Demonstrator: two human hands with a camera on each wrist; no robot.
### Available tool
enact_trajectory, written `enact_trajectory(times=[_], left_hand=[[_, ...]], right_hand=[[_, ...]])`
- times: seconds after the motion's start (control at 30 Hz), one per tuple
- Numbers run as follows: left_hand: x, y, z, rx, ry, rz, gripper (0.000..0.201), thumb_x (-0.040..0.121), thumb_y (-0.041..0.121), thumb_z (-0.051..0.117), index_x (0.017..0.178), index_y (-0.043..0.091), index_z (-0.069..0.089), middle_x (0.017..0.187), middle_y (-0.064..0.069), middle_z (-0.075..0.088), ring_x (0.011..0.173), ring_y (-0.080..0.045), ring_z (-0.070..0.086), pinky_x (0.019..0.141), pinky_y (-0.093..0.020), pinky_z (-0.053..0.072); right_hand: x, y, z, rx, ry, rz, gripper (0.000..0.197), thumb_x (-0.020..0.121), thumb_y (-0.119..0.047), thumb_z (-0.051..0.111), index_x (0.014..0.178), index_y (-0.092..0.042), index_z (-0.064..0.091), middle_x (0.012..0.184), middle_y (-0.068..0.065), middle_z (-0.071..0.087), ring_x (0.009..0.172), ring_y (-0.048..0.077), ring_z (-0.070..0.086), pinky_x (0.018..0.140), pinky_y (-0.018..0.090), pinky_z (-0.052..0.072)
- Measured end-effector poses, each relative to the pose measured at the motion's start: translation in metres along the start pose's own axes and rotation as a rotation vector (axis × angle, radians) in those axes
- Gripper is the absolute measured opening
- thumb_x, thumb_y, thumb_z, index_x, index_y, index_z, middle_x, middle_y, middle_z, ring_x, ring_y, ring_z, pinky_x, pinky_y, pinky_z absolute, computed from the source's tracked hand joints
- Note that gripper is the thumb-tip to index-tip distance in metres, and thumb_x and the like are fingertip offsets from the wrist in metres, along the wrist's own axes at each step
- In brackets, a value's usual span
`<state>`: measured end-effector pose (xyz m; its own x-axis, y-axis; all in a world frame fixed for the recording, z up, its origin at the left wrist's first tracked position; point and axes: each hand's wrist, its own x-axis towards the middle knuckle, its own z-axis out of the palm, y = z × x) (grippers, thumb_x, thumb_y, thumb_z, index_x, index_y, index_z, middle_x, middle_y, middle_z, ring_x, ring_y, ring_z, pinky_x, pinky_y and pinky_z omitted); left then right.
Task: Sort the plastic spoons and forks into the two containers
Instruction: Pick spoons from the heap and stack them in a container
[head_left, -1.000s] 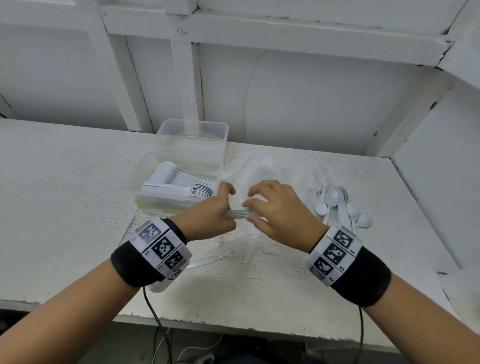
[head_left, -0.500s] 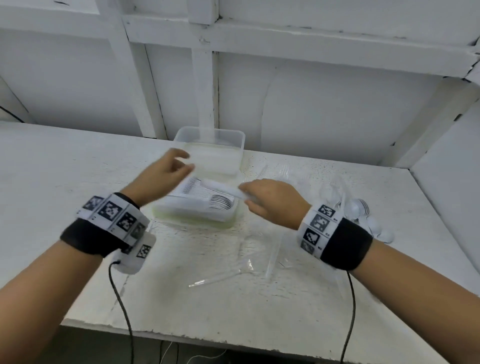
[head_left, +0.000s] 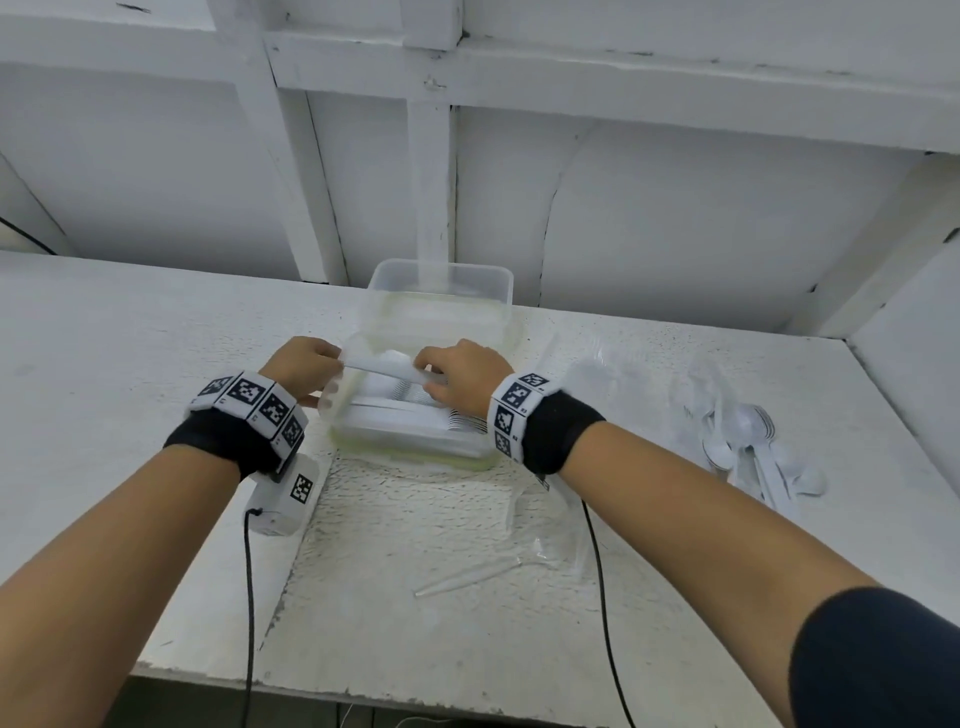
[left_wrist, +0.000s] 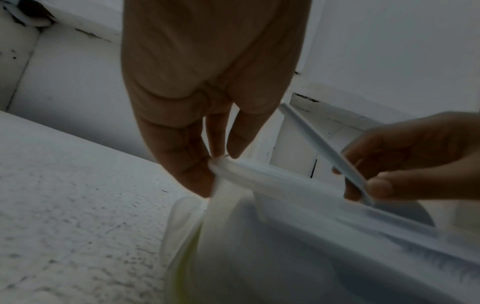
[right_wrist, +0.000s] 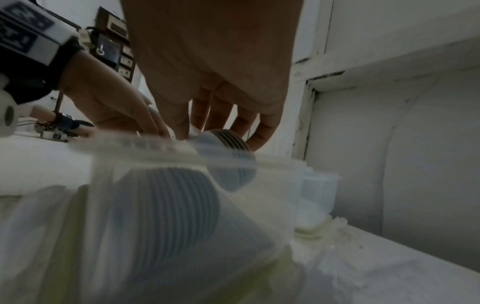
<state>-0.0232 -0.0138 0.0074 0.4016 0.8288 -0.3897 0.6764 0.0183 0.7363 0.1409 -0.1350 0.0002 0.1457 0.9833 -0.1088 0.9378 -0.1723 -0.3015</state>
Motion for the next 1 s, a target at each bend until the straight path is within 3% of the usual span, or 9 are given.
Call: enact_trajectory(times=[0.13, 0.3, 0.4, 0.53, 0.6, 0.7, 0.77, 0.9, 1.0], left_hand=[[-0.001, -0.002, -0.002, -0.056, -0.017, 0.011, 0.016, 0.094, 0.003, 0.046, 0.104, 0.01, 0.057, 0.08, -0.007, 0.058, 0.067, -0.019, 0.055, 0.063, -0.033, 0.053], [-0.001, -0.003, -0.001, -0.073, -0.011, 0.018, 0.017, 0.094, 0.003, 0.045, 0.106, 0.009, 0.056, 0.084, -0.009, 0.057, 0.07, -0.02, 0.055, 0.063, -0.034, 0.052], [-0.002, -0.003, -0.001, -0.064, -0.004, 0.019, 0.018, 0.094, 0.003, 0.044, 0.107, 0.01, 0.055, 0.09, -0.012, 0.057, 0.076, -0.023, 0.055, 0.061, -0.032, 0.051], [-0.001, -0.003, 0.0, -0.054, 0.004, 0.021, 0.019, 0.094, 0.003, 0.044, 0.108, 0.008, 0.056, 0.096, -0.014, 0.057, 0.081, -0.025, 0.055, 0.063, -0.033, 0.051], [-0.001, -0.004, 0.001, -0.04, 0.012, 0.024, 0.02, 0.095, 0.004, 0.044, 0.111, 0.006, 0.056, 0.098, -0.014, 0.057, 0.08, -0.025, 0.055, 0.063, -0.033, 0.051], [-0.001, -0.005, 0.0, -0.016, 0.006, 0.014, 0.025, 0.096, 0.007, 0.044, 0.117, 0.003, 0.055, 0.1, -0.014, 0.058, 0.082, -0.025, 0.056, 0.064, -0.035, 0.052], [-0.002, -0.004, -0.002, 0.035, 0.008, 0.012, 0.028, 0.097, 0.012, 0.043, 0.121, 0.004, 0.054, 0.105, -0.014, 0.059, 0.087, -0.027, 0.057, 0.072, -0.037, 0.052], [-0.009, 0.007, -0.003, 0.306, 0.173, 0.136, 0.035, 0.095, 0.02, 0.043, 0.126, 0.007, 0.053, 0.124, -0.015, 0.057, 0.109, -0.032, 0.055, 0.087, -0.038, 0.044], [-0.028, 0.028, 0.01, 0.317, 0.309, 0.327, 0.033, 0.095, 0.017, 0.042, 0.124, 0.007, 0.055, 0.121, -0.016, 0.059, 0.111, -0.031, 0.053, 0.092, -0.036, 0.04]], right_hand=[[0.002, 0.001, 0.009, -0.014, -0.115, 0.066, 0.031, 0.094, -0.026, 0.048, 0.123, -0.022, 0.056, 0.117, 0.003, 0.062, 0.105, 0.023, 0.056, 0.085, 0.031, 0.041], [0.003, 0.002, 0.002, 0.137, -0.172, 0.08, 0.028, 0.094, -0.022, 0.051, 0.108, -0.005, 0.069, 0.113, 0.008, 0.067, 0.105, 0.025, 0.06, 0.091, 0.034, 0.047], [0.001, -0.001, 0.004, 0.136, -0.155, 0.072, 0.029, 0.095, -0.02, 0.049, 0.118, -0.008, 0.063, 0.122, 0.006, 0.062, 0.113, 0.023, 0.056, 0.095, 0.031, 0.043], [0.0, -0.004, 0.008, 0.112, -0.137, 0.033, 0.026, 0.094, -0.016, 0.046, 0.108, -0.005, 0.066, 0.113, 0.008, 0.065, 0.104, 0.024, 0.058, 0.08, 0.026, 0.04], [0.0, -0.004, 0.009, 0.137, -0.134, 0.04, 0.027, 0.094, -0.015, 0.046, 0.104, -0.002, 0.068, 0.109, 0.009, 0.067, 0.102, 0.025, 0.059, 0.081, 0.027, 0.042], [-0.001, -0.002, 0.01, 0.132, -0.136, 0.043, 0.03, 0.095, -0.016, 0.044, 0.11, -0.003, 0.066, 0.116, 0.011, 0.064, 0.107, 0.026, 0.056, 0.085, 0.027, 0.04], [-0.002, -0.001, 0.008, 0.116, -0.121, 0.045, 0.033, 0.097, -0.02, 0.044, 0.123, -0.007, 0.059, 0.126, 0.014, 0.055, 0.116, 0.027, 0.051, 0.094, 0.027, 0.036], [-0.012, 0.009, -0.008, 0.143, 0.001, 0.013, 0.034, 0.097, -0.022, 0.044, 0.127, -0.01, 0.056, 0.129, 0.016, 0.051, 0.12, 0.027, 0.047, 0.101, 0.031, 0.032], [-0.037, 0.027, -0.032, 0.185, 0.143, -0.016, 0.031, 0.097, -0.021, 0.046, 0.122, -0.01, 0.06, 0.125, 0.011, 0.057, 0.118, 0.022, 0.049, 0.099, 0.026, 0.032]])
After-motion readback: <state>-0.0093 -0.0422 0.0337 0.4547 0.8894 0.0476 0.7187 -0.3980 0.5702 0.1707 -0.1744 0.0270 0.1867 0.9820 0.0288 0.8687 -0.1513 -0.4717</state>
